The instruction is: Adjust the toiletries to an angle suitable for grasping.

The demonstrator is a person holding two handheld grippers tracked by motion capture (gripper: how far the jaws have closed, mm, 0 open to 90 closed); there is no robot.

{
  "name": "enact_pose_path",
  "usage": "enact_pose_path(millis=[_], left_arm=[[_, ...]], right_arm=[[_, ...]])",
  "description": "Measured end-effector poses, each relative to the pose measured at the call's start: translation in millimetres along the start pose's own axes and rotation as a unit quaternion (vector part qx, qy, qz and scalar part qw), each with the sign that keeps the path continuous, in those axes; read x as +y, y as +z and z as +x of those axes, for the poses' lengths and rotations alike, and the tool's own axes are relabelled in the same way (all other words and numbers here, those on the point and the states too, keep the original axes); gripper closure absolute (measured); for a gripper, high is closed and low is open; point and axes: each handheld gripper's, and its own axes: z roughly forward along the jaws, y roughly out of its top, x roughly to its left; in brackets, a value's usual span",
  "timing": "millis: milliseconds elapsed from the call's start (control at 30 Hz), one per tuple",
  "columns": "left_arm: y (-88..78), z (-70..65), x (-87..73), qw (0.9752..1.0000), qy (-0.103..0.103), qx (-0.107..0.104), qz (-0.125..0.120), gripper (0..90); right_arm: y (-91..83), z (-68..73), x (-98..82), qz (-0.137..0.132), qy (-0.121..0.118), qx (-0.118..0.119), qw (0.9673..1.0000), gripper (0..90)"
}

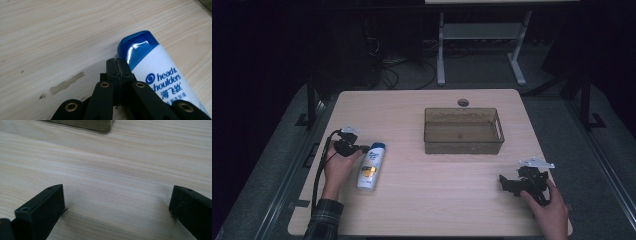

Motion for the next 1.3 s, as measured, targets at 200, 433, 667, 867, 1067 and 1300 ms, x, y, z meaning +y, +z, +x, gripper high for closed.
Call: enact_pose_path(millis=[200,433,667,867,1067,1300], left_arm=[[4.1,-10.1,4.0,0.9999,0.012,-0.012,0.001,90.0],[9.3,-24.5,8.3,0.9992,0.030,-0.026,0.005,90.0],[15.3,-42.3,11.6,0.9976,0.054,-0.043,0.012,90.0],[17.2,-55.0,14.5,0.9950,0.078,-0.059,0.020,90.0],[16.6,-67.4,17.1,0.9932,0.087,-0.074,0.020,90.0],[15.6,-73.9,17.2,0.9916,0.094,-0.086,0.022,90.0]], right_arm=[[0.3,0.2,0.3,0.000,-0.001,0.001,1.0000,0.0],[0.2,0.3,0.2,0.000,-0.001,0.001,1.0000,0.0],[0.1,0.4,0.1,0.000,-0.001,0.002,1.0000,0.0],[0.0,1.0,0.0,0.000,0.001,-0.001,1.0000,0.0],[0.0,1.0,0.0,0.000,0.001,0.000,1.0000,0.0],[0.0,1.1,0.0,0.001,-0.001,0.001,1.0000,0.0]])
